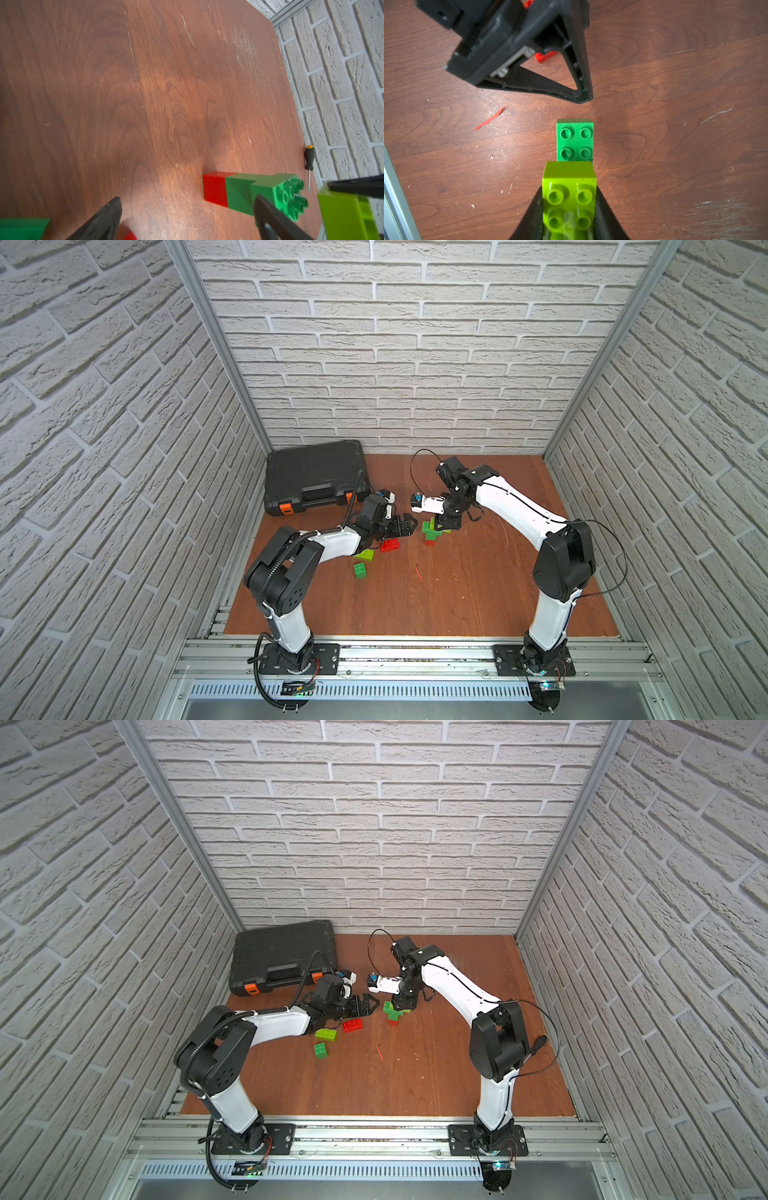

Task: Assemble a spoon with lego
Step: Assemble the lego brick with the lego brick.

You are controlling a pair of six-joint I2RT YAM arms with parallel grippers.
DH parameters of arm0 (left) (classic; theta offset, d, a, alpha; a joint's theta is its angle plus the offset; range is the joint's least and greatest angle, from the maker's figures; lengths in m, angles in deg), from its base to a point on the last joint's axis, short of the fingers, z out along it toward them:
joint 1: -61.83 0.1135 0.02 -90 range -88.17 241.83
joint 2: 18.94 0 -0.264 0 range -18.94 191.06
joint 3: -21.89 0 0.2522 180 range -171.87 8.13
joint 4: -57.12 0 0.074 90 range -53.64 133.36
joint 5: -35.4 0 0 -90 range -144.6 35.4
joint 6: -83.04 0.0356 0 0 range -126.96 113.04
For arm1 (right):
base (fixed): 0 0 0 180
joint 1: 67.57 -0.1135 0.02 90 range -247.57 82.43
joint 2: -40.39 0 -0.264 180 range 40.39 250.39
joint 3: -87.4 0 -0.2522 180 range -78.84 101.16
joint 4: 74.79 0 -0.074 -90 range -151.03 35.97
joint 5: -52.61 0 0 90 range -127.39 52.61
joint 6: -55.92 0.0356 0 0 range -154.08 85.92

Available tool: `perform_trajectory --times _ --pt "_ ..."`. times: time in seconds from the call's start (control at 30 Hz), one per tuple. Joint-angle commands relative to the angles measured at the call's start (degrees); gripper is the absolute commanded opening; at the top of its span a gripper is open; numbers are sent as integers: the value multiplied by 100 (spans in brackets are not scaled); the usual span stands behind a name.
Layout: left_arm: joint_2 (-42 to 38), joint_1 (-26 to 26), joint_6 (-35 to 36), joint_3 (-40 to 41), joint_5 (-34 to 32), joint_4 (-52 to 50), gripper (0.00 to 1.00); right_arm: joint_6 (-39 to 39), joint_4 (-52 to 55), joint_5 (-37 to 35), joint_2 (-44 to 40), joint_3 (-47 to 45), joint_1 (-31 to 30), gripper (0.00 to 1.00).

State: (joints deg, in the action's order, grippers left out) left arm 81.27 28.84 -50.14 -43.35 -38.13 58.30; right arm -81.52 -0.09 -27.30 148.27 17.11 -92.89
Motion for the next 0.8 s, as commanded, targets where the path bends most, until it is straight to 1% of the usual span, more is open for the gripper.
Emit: perform_trajectory --times 0.0,0.77 --pt "69 -47 -24 -146 89 210 98 -85 -83 94 88 83 34 22" --pt "111 -43 -42 -145 168 246 98 -46 5 64 409 163 54 22"
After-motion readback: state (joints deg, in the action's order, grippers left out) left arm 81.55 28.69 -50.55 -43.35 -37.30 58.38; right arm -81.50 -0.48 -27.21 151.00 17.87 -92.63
